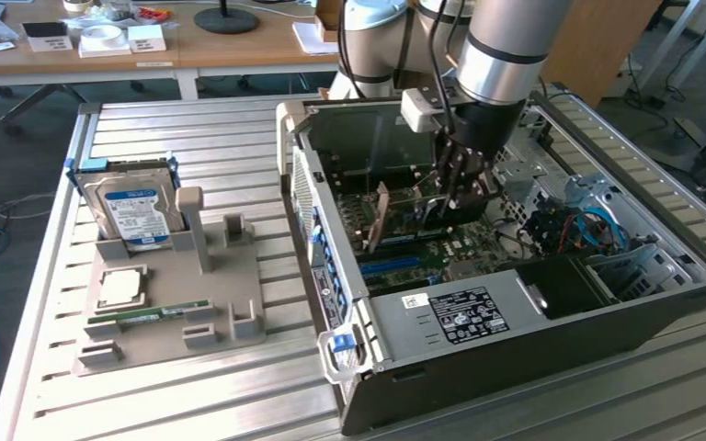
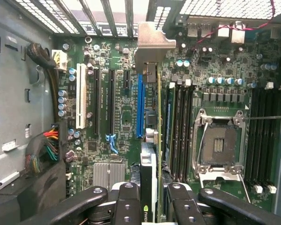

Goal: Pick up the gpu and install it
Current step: 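Insert the gpu into the slot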

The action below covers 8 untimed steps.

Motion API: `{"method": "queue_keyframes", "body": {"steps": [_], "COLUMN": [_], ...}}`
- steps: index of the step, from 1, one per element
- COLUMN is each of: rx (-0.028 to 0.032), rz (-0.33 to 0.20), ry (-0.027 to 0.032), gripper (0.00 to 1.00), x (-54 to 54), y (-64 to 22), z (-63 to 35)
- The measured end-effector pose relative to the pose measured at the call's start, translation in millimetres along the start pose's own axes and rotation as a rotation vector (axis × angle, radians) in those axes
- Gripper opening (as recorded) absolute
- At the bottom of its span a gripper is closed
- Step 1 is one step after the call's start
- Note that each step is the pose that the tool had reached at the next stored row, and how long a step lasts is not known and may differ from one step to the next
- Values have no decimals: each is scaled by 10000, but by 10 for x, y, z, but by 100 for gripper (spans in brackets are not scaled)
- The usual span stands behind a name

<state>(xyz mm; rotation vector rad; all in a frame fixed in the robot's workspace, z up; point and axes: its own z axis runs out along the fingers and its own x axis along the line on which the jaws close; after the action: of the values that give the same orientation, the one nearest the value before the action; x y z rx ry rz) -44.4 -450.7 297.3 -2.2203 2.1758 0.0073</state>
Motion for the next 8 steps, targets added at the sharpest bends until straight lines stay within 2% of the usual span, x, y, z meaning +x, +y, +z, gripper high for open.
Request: {"method": "queue_keyframes", "body": {"steps": [8], "rx": [2], "rz": [-10], "ry": [1], "gripper": [27], "x": [0], "y": [6], "z": [3]}}
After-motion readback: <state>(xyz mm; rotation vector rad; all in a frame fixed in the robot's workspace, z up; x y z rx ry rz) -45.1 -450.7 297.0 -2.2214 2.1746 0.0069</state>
